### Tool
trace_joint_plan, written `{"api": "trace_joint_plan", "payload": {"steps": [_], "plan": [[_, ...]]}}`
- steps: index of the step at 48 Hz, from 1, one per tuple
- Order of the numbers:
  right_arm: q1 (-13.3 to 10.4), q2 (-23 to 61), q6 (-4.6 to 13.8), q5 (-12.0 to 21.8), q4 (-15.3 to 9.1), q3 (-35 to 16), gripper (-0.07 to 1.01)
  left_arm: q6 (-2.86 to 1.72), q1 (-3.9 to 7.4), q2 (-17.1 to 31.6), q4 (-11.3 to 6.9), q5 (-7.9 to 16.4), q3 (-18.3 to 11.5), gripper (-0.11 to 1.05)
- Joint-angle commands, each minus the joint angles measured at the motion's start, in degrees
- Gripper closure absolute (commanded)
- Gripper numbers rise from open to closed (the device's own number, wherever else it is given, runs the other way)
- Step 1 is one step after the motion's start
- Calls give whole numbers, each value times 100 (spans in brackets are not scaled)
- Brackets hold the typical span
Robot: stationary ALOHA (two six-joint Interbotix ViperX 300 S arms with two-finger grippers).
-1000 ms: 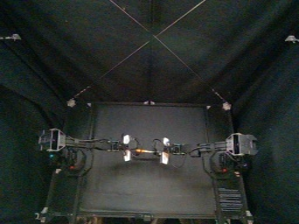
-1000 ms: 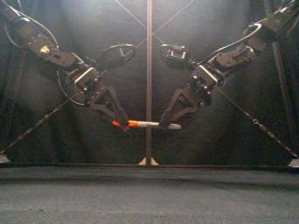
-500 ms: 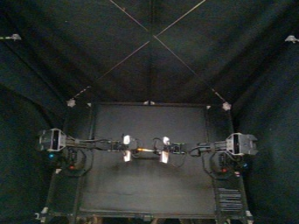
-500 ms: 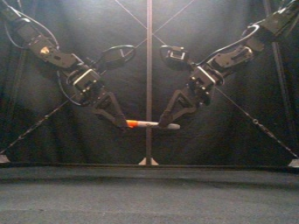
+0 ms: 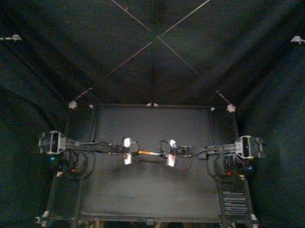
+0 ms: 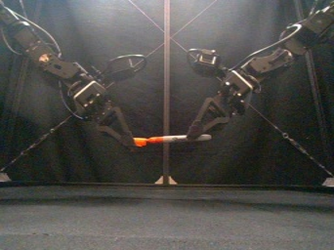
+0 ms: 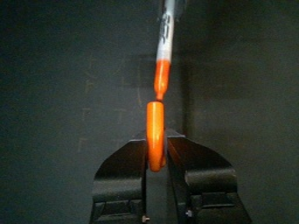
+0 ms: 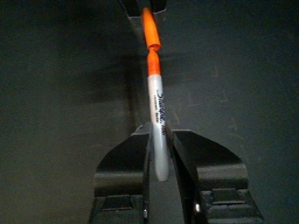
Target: Uncap the pen
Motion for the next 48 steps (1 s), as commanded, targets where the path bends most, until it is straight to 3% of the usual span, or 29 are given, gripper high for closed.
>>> {"api": "trace_joint_plan", "payload": {"steps": [1,16,48], "plan": [[-9,-369,-9,-26,26,97,41,-9,18,-272,0,-53,79,53],[-53,-940,-9,-26,105,571,41,-9,18,-853,-9,-70,483,53],[-53,-976,-9,-26,105,598,41,-9,18,-958,-9,-70,492,53]]}}
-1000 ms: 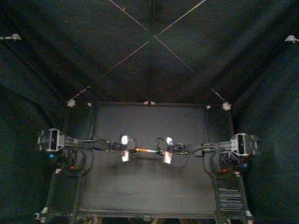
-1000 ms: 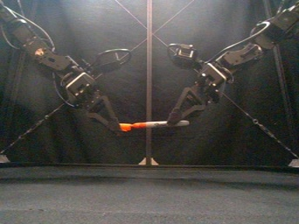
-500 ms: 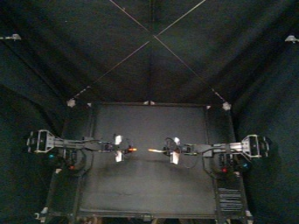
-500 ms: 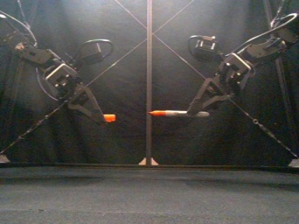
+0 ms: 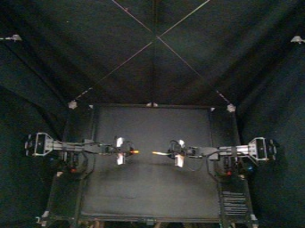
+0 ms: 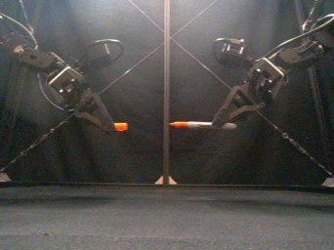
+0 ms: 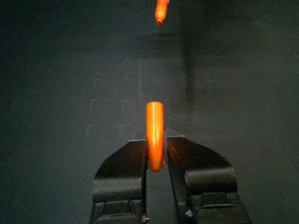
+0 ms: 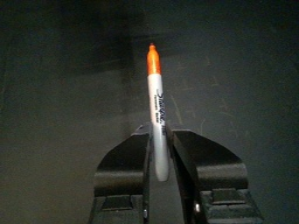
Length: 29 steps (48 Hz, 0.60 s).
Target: Uncap the pen
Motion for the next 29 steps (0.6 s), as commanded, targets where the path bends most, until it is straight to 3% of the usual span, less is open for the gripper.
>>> {"api": "trace_joint_plan", "payload": {"steps": [1,29], "plan": [[-9,-105,-9,-26,18,-62,41,-9,18,-35,0,-53,-70,53],[-9,-123,-9,-26,-9,-79,41,-18,-26,-35,0,-53,-70,53]]}}
